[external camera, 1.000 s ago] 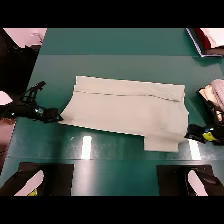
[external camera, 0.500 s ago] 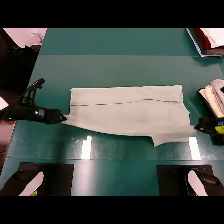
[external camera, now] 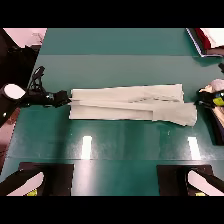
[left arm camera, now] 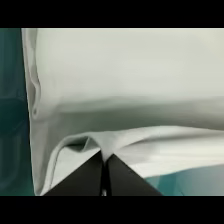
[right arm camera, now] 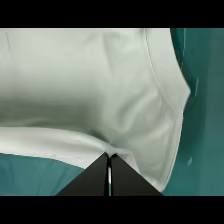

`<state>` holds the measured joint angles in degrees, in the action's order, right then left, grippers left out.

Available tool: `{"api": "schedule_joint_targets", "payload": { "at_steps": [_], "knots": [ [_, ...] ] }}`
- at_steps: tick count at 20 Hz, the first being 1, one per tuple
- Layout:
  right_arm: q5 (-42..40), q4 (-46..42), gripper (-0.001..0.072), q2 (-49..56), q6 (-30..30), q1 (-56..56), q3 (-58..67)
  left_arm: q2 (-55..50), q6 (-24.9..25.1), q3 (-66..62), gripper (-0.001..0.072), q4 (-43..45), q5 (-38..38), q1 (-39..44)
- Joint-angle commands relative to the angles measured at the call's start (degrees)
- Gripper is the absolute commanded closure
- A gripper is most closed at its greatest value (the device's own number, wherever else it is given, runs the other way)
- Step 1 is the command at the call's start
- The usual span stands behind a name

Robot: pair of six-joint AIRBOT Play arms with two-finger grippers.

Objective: Fold the shirts.

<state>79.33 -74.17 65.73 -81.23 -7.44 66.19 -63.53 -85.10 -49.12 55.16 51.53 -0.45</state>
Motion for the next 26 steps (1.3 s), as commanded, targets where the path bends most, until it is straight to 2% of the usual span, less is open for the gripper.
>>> {"api": "schedule_joint_targets", "payload": {
  "at_steps": [1,8,14,15,16,17,18,19,20,24,25,26],
  "knots": [
    [-3.0,1.0,0.0697,9.2,0.8,2.6,7.5,-7.0,-0.4,-3.7,0.0683,-0.5,-3.7,-0.1],
    [-3.7,1.0,0.0697,23.5,0.7,8.0,20.0,-13.0,-0.4,-8.3,0.0682,-0.5,-9.2,-0.1],
    [-6.0,1.3,0.0695,28.9,0.6,10.0,24.9,-13.0,-0.4,-8.3,0.068,-0.5,-11.4,-0.1],
    [-7.4,2.1,0.0693,28.9,-0.5,10.2,25.0,-12.9,-0.4,-8.3,0.0659,-0.5,-11.7,-0.1],
    [-9.0,3.2,0.0683,28.9,-1.5,10.1,25.0,-12.9,-0.5,-8.3,0.0389,-0.5,-12.0,-0.1],
    [-11.4,5.0,0.0522,28.9,-1.9,9.6,25.0,-12.9,-0.5,-8.3,0.0044,-1.2,-12.2,-0.1],
    [-13.2,7.7,0.0296,28.7,-1.9,8.6,25.0,-12.9,-0.6,-9.1,-0.0013,-1.6,-11.9,-0.1],
    [-13.7,10.5,0.0253,28.3,-1.8,7.2,25.1,-12.6,-0.5,-10.4,-0.0013,-1.6,-11.0,-0.1],
    [-12.9,13.0,0.0253,27.7,-1.6,5.4,25.0,-12.2,-0.4,-12.5,-0.0013,-1.5,-9.5,-0.1],
    [0.1,15.3,0.0253,25.8,4.9,-3.2,23.4,-11.5,-0.4,-20.6,-0.0012,-1.9,-0.9,0.1],
    [2.1,15.8,0.0253,26.0,5.6,-5.3,22.1,-11.5,-0.4,-21.4,0.0193,-2.8,0.6,0.1],
    [3.0,16.5,0.0212,26.1,5.9,-7.3,20.6,-11.5,0.2,-21.5,0.0478,-3.9,1.2,0.1]
  ]
}}
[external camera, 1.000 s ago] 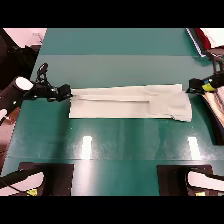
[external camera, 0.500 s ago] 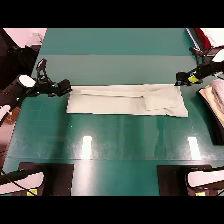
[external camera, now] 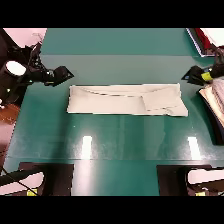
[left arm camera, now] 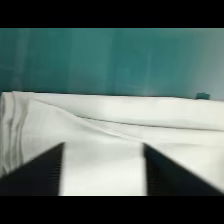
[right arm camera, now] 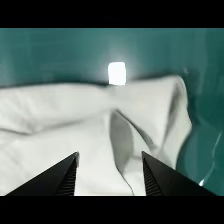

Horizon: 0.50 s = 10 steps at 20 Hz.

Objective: Fold the shirts.

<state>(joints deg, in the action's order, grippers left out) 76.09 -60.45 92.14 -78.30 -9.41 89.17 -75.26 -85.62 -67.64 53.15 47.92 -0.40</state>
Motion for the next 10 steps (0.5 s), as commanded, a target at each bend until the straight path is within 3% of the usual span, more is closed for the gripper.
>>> {"api": "schedule_joint_targets", "payload": {
  "at_steps": [1,2,5,10],
  "knots": [
    [5.9,3.8,0.0064,-0.2,3.9,-7.2,-4.5,0.2,1.2,-3.0,0.0651,-2.2,5.4,0.1],
    [6.0,5.6,0.001,0.4,5.6,-8.8,-6.0,0.2,1.7,-3.0,0.0681,-2.3,6.3,0.1],
    [7.3,11.5,0.0016,4.0,11.3,-12.0,-9.4,0.0,1.6,-2.8,0.0681,-2.6,9.0,0.1],
    [7.5,12.9,0.0018,10.3,15.8,-11.3,-9.6,-0.3,1.6,-2.8,0.0681,-2.6,13.1,0.1]
  ]
}}
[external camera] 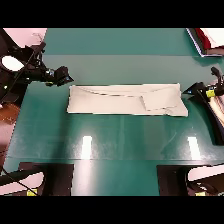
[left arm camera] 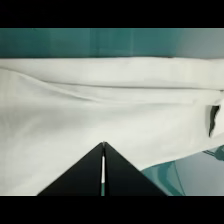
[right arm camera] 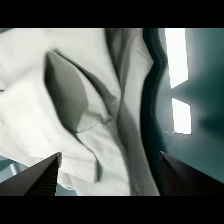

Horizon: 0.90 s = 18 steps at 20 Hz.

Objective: Fold the shirts.

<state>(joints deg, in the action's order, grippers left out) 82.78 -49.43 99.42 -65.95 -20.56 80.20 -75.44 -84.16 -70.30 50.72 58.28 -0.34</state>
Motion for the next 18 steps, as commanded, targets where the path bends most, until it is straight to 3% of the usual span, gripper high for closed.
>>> {"api": "schedule_joint_targets", "payload": {
  "at_steps": [1,6,7,10,11,14,18],
  "knots": [
    [1.2,1.9,0.0018,4.0,3.7,0.2,-0.7,-0.1,0.2,-0.1,0.0681,-0.2,2.8,0.3],
    [3.3,3.5,0.0023,6.6,5.5,3.2,-0.7,-0.2,0.2,-0.1,0.0681,0.3,-0.1,5.2],
    [3.3,3.6,0.0058,6.5,5.7,4.2,-0.5,-0.2,0.2,-0.1,0.0681,0.3,-1.4,6.6],
    [3.3,3.6,0.0191,6.5,5.7,7.2,-0.5,-0.3,0.1,-0.1,0.0682,0.5,-4.4,10.9],
    [3.4,3.6,0.0287,6.4,5.6,7.9,-0.5,-0.7,0.1,-0.1,0.0682,0.5,-5.2,12.1],
    [3.1,5.0,0.0696,4.3,5.7,8.7,-0.5,-4.3,0.1,-0.2,0.0683,0.4,-6.2,15.4],
    [3.1,8.0,0.0696,-2.8,4.0,9.2,-0.5,-13.2,0.2,-4.2,0.0683,0.4,-6.5,20.3]
  ]
}}
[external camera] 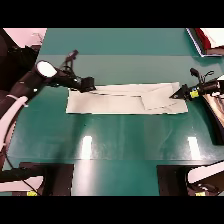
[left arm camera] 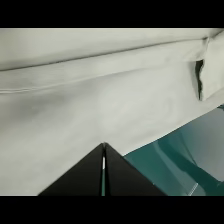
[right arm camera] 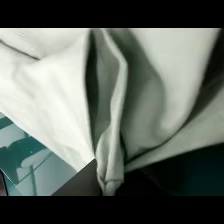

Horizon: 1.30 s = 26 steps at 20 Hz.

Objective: Fold the shirts.

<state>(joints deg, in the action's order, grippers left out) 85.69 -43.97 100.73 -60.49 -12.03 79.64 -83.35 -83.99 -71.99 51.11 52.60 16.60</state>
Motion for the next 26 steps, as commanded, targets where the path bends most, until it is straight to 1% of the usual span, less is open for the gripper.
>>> {"api": "schedule_joint_targets", "payload": {
  "at_steps": [1,3,5,7,10,16,19,22,26],
  "knots": [
    [0.2,2.4,0.0696,-6.3,-3.4,1.4,0.1,-8.4,0.2,-5.2,0.0683,0.0,-0.9,4.7],
    [0.8,2.3,0.0697,-10.4,-6.5,3.7,1.0,-14.4,0.4,-11.2,0.0682,0.0,-0.9,7.5],
    [3.1,2.3,0.0697,-12.3,-10.0,6.6,4.9,-20.5,0.4,-17.8,0.0682,0.0,-0.7,10.0],
    [4.3,2.3,0.0697,-12.9,-13.1,10.6,10.3,-25.1,0.1,-23.2,0.0682,-0.2,-0.4,11.7],
    [4.5,2.3,0.0697,-12.6,-15.7,16.8,17.6,-29.4,-0.3,-28.8,0.0682,-0.7,-0.2,13.4],
    [5.7,2.3,0.0697,-7.4,-19.6,25.6,31.9,-30.4,0.0,-29.4,0.0682,-0.3,0.5,13.6],
    [6.3,2.2,0.0697,-4.0,-20.1,28.8,37.2,-30.4,0.0,-29.4,0.0682,0.2,0.7,13.6],
    [5.7,1.9,0.0697,-3.1,-20.1,30.8,37.4,-30.4,0.1,-29.4,0.0682,1.7,2.4,13.4],
    [5.4,1.9,0.0697,-3.2,-20.0,32.0,34.7,-28.3,0.3,-29.6,0.0683,2.8,6.1,10.3]
  ]
}}
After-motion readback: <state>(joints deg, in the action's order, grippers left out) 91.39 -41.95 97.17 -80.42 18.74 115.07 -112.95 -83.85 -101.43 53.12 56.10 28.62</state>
